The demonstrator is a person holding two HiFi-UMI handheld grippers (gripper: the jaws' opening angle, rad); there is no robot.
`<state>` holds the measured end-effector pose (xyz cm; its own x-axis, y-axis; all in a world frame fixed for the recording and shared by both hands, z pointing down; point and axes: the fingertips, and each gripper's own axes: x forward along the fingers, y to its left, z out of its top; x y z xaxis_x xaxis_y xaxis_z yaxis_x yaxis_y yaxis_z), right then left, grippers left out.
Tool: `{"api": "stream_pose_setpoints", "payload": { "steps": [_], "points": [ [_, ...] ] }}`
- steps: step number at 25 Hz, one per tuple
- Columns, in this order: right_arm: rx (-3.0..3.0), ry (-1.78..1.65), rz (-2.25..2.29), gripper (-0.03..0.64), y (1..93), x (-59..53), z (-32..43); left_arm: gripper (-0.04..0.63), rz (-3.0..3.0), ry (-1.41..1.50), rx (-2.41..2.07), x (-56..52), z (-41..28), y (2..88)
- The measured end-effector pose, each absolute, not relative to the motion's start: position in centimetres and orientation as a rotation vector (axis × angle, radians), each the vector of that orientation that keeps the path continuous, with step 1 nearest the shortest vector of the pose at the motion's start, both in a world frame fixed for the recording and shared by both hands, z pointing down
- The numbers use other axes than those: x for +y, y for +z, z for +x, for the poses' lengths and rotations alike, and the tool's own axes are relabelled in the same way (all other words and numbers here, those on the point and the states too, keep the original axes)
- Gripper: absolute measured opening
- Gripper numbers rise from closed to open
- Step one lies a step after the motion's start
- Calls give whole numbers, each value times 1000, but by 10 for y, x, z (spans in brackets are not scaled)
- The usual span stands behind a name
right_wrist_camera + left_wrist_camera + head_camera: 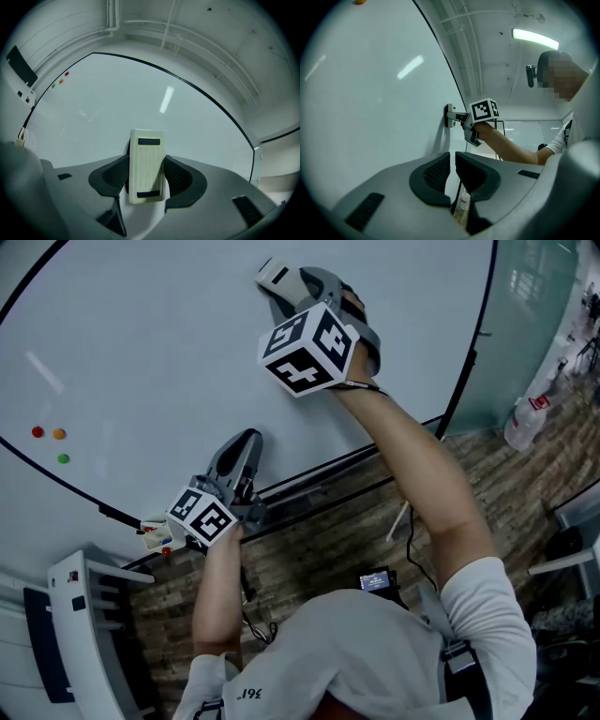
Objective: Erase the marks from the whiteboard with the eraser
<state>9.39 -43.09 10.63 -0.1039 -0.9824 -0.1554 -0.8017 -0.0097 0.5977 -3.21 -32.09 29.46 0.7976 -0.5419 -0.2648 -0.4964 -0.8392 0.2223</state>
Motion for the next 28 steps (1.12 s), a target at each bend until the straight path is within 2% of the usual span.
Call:
{"api": "stream_pose_setpoints", "payload": {
  "steps": [28],
  "points": [
    [-1887, -735, 1937, 250, 113, -443, 230, 41, 2864, -463, -744, -330, 65, 298]
  ]
}}
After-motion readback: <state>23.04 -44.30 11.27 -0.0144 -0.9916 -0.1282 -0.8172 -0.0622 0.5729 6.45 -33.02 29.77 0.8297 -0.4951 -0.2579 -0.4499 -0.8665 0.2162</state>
